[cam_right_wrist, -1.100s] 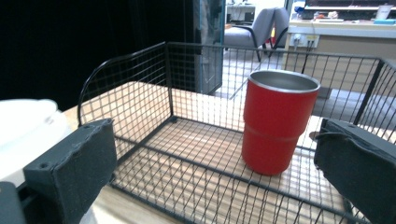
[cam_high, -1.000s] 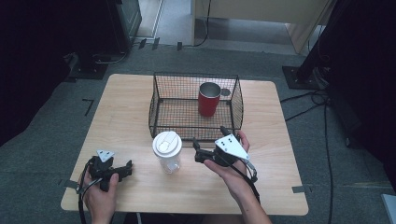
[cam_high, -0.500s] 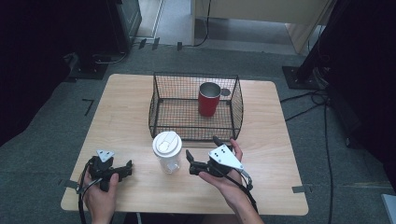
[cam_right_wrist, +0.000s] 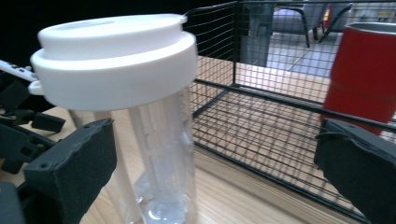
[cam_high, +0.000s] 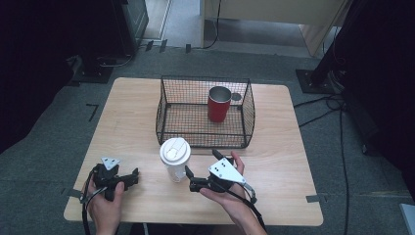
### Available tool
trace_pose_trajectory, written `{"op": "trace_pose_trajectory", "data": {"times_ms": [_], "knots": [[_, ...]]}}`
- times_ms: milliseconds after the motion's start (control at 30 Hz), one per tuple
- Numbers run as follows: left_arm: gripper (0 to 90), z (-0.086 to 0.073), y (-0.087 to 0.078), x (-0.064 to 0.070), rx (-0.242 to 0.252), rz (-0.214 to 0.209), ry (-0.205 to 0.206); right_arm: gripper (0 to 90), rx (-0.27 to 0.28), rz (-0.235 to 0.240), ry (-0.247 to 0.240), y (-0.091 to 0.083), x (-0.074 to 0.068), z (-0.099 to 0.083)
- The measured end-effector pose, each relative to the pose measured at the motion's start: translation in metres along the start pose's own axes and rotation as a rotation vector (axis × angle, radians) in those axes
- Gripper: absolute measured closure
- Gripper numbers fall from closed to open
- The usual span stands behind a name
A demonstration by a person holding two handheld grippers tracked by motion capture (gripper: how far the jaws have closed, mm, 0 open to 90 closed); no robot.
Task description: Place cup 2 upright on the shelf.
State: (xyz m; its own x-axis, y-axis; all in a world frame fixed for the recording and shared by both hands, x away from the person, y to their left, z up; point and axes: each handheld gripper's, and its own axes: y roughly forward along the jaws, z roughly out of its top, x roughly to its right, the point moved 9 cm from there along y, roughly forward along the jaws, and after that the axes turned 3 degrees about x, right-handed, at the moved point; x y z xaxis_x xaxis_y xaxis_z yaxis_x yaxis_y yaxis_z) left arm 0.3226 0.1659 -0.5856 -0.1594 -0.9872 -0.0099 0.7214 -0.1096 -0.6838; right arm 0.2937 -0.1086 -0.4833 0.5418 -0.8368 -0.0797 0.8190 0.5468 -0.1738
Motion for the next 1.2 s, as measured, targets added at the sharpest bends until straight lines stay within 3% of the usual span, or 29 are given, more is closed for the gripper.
{"op": "trace_pose_trajectory", "data": {"times_ms": [467,1200], "knots": [[0.0,0.0,0.0,0.0,0.0,0.0,0.0,0.0,-0.012,0.058,0.009,0.017,-0.02,-0.004],[0.0,0.0,0.0,0.0,0.0,0.0,0.0,0.5,-0.002,0.095,0.011,0.045,-0.04,0.003]]}}
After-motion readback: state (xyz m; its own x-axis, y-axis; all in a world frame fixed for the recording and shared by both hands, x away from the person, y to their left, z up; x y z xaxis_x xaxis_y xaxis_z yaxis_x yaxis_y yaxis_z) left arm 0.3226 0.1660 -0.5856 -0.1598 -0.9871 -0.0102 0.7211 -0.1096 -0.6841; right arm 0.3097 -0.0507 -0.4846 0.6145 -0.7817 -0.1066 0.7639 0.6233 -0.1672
